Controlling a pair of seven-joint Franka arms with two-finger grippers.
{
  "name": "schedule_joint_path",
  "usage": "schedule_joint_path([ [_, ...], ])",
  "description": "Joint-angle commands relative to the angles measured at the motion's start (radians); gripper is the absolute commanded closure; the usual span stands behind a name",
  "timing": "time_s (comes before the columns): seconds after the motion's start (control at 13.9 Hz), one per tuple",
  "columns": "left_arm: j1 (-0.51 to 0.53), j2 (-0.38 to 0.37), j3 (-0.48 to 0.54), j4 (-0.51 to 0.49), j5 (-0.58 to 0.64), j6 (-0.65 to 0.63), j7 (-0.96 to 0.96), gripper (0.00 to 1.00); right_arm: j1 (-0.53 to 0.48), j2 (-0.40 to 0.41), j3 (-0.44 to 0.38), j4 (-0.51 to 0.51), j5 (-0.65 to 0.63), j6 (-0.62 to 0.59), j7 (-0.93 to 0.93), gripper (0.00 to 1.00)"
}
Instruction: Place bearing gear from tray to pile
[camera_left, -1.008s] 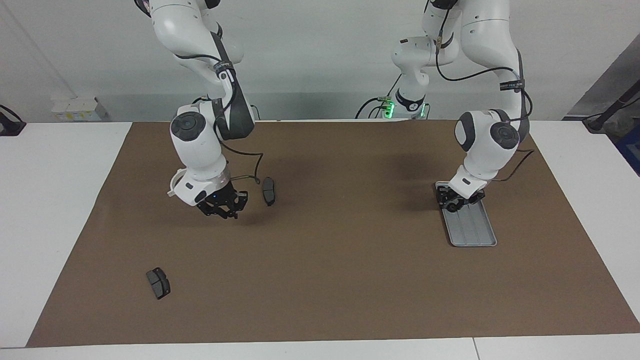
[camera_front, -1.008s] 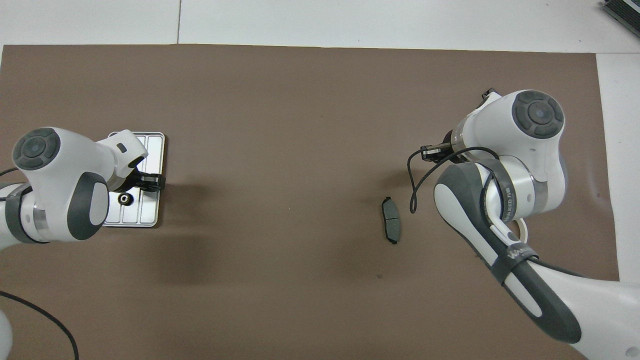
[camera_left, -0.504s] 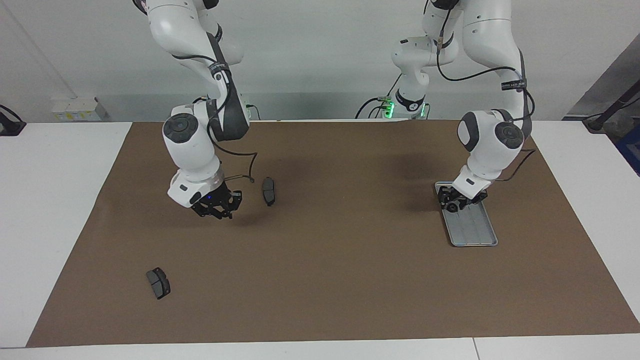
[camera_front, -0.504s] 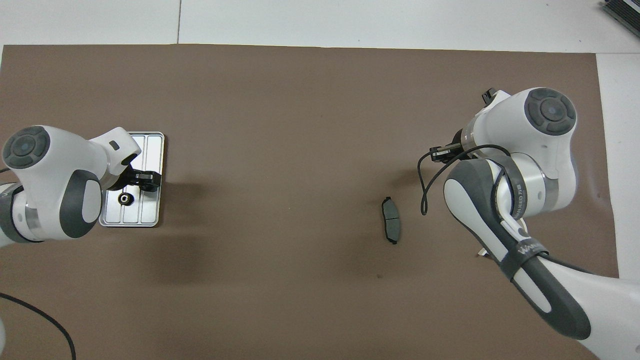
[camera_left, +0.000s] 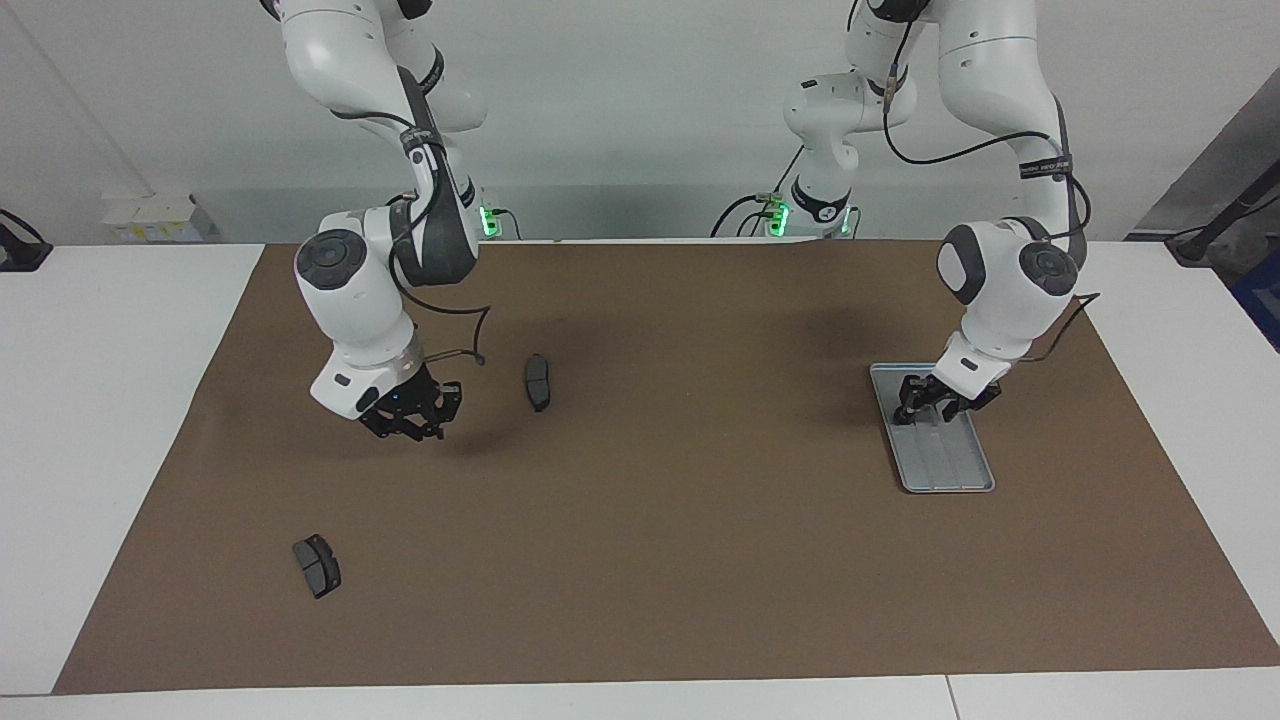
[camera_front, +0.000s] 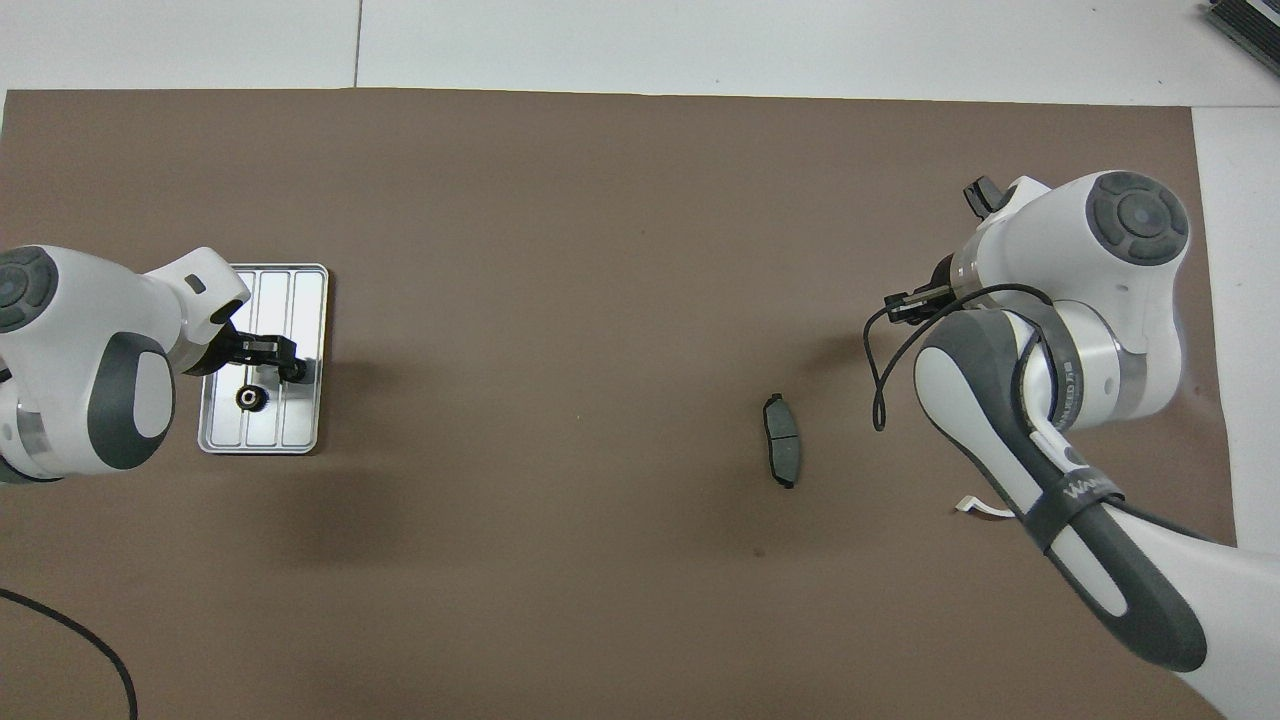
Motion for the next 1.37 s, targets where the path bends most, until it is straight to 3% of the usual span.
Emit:
schedule_joint_path([
  [0.0, -0.016, 0.003, 0.0, -0.003, 0.014, 0.023, -0.026, 0.35, -0.019, -0.029, 0.011, -0.025, -0.002, -0.018, -0.03, 0.88],
  [0.58, -0.034, 0.006, 0.0, -0.062, 0.014, 0.101, -0.072, 0.39, -0.037, -0.03, 0.011, -0.037, -0.002, -0.001, -0.03, 0.89],
  [0.72, -0.037, 0.006, 0.0, -0.062, 0.014, 0.096, -0.072, 0.48, -0.042, -0.03, 0.011, -0.039, -0.002, -0.001, -0.032, 0.89],
  [1.15, -0.037, 0.007, 0.0, -0.043, 0.014, 0.066, -0.074, 1.0, -0.059, -0.03, 0.011, -0.039, -0.002, 0.005, -0.043, 0.89],
  [1.3, -0.039, 0.02, -0.002, 0.002, 0.013, 0.034, -0.078, 1.0, -0.066, -0.03, 0.011, -0.039, -0.002, 0.01, -0.065, 0.89],
])
